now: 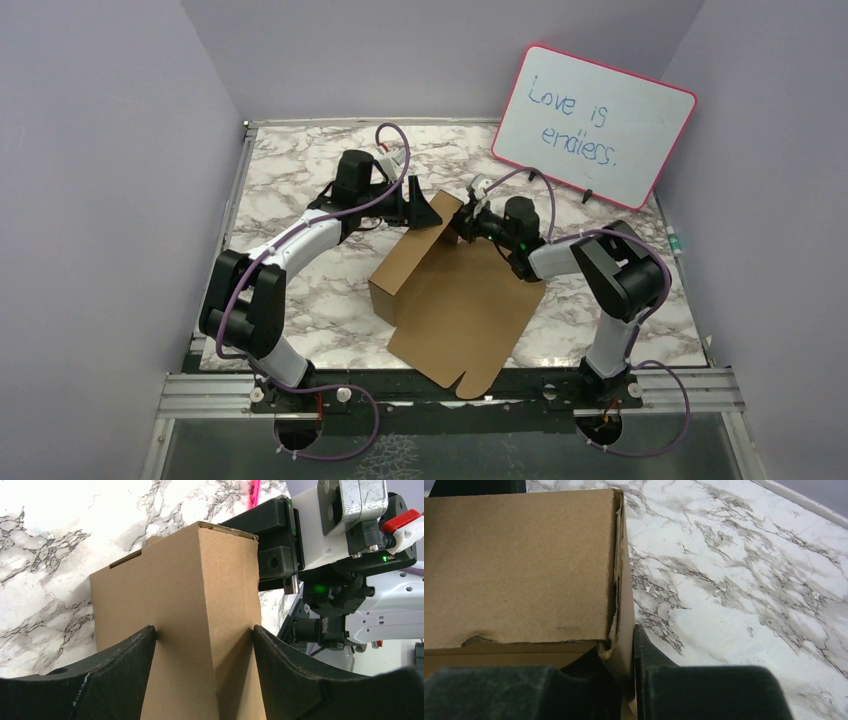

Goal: Fold the paper box

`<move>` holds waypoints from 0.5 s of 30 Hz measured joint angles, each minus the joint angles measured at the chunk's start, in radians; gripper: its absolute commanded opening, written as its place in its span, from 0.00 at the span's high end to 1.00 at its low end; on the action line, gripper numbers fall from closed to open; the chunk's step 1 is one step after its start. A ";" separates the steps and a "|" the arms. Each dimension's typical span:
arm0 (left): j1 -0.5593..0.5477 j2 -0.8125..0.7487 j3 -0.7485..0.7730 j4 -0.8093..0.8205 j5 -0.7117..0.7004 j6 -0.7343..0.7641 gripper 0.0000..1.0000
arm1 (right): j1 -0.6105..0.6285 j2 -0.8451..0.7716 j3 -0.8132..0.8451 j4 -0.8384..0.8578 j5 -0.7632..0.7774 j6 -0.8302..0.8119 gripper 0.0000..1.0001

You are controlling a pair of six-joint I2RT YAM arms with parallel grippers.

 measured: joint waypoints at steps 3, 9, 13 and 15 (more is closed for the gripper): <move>0.000 0.000 0.000 0.000 0.004 0.000 0.30 | 0.000 0.002 0.004 -0.004 0.015 -0.005 0.91; 0.000 0.000 0.000 0.005 0.004 0.000 0.30 | 0.018 0.002 0.004 -0.003 0.084 -0.025 0.92; 0.000 0.000 0.000 0.008 0.003 0.001 0.30 | 0.038 0.002 0.004 -0.001 0.142 -0.030 0.92; 0.000 0.000 0.000 0.011 0.003 0.002 0.30 | 0.048 0.002 0.004 0.002 0.175 -0.028 0.92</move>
